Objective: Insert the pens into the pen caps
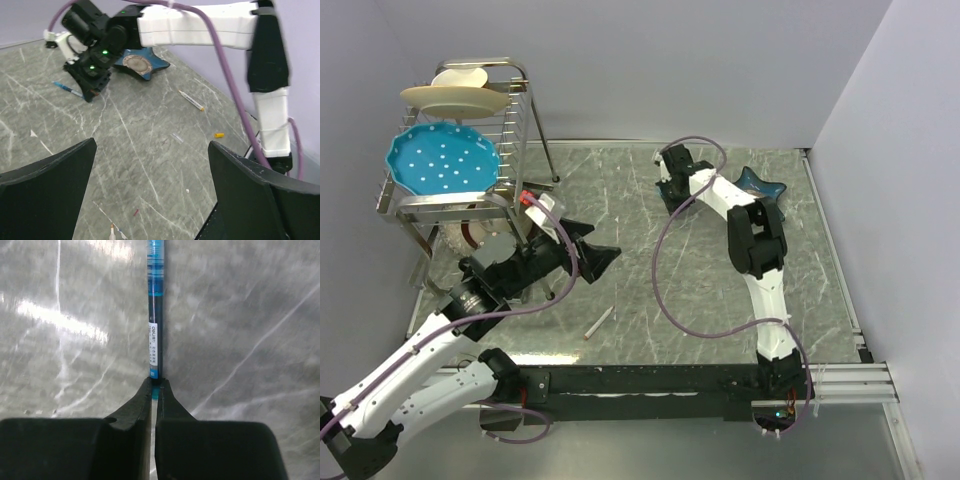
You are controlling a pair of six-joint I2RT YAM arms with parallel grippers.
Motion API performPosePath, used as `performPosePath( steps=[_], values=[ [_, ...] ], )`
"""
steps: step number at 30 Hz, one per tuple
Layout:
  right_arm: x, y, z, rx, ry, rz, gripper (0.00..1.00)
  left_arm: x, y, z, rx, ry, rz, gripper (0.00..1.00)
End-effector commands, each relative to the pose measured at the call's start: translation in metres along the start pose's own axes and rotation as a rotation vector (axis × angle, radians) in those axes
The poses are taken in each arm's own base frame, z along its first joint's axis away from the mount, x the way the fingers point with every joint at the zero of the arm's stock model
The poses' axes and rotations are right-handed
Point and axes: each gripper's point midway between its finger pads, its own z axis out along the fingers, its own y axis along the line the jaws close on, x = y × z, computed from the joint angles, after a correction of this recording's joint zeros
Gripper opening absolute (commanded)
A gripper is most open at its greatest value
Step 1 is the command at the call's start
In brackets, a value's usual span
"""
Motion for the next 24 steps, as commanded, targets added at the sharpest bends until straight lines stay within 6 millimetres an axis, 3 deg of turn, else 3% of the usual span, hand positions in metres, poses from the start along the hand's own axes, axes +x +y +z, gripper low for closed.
performPosePath(
  steps=[1,2,9,10,12,13,15,16,17,18,19,21,24],
  values=[
    [-0.035,0.01,-0.074,-0.058,-0.208,0.114,0.0,-0.02,0.006,-0.001,-0.061,-0.051,0.003,0.99],
    [-0.015,0.016,-0.072,-0.083,-0.182,0.152,0.0,-0.022,0.005,0.0,-0.063,-0.058,-0.019,0.99],
    [0.004,0.047,-0.146,-0.225,-0.398,0.265,0.0,-0.029,-0.015,0.001,0.01,-0.058,-0.176,0.97],
    [0.015,0.051,-0.164,-0.248,-0.428,0.286,0.0,-0.027,-0.018,0.003,0.022,-0.05,-0.208,0.96],
    [0.015,0.066,-0.188,-0.327,-0.519,0.286,0.0,-0.026,-0.021,0.006,0.037,-0.042,-0.241,0.95],
    [0.029,0.073,-0.205,-0.375,-0.555,0.311,0.0,-0.024,-0.023,0.008,0.045,-0.036,-0.273,0.94],
    [0.027,0.089,-0.236,-0.486,-0.671,0.303,0.0,-0.024,-0.026,0.011,0.066,-0.047,-0.316,0.91],
    [0.044,0.102,-0.252,-0.55,-0.704,0.316,0.0,-0.027,-0.029,0.012,0.083,-0.064,-0.361,0.89],
    [0.048,0.109,-0.264,-0.595,-0.742,0.316,0.0,-0.035,-0.035,0.013,0.122,-0.103,-0.373,0.89],
    [0.045,0.117,-0.299,-0.668,-0.86,0.289,0.0,-0.026,-0.034,0.015,0.131,-0.098,-0.399,0.88],
    [0.061,0.13,-0.3,-0.729,-0.843,0.29,0.0,-0.024,-0.036,0.017,0.144,-0.099,-0.436,0.87],
    [0.072,0.137,-0.329,-0.807,-0.922,0.289,0.0,-0.022,-0.04,0.023,0.18,-0.104,-0.455,0.86],
    [0.086,0.144,-0.355,-0.888,-0.987,0.289,0.0,-0.013,-0.042,0.038,0.196,-0.061,-0.467,0.8]
  ],
)
